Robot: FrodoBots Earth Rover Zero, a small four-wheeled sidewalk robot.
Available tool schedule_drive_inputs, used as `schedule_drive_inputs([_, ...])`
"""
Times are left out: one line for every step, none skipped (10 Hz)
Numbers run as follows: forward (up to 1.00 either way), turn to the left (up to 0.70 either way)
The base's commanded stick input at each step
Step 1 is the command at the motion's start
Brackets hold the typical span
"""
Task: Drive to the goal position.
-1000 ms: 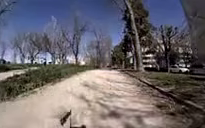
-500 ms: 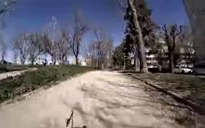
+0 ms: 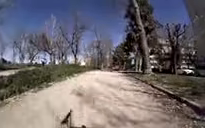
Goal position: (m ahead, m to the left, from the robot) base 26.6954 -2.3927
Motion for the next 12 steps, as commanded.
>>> schedule_drive_inputs([0.94,0.0])
schedule_drive_inputs([0.98,0.0])
schedule_drive_inputs([1.0,0.0])
schedule_drive_inputs([1.0,0.0])
schedule_drive_inputs([1.0,0.0])
schedule_drive_inputs([0.99,0.0])
schedule_drive_inputs([0.98,0.0])
schedule_drive_inputs([0.98,0.0])
schedule_drive_inputs([0.98,0.0])
schedule_drive_inputs([0.98,0.0])
schedule_drive_inputs([0.98,0.0])
schedule_drive_inputs([0.98,0.0])
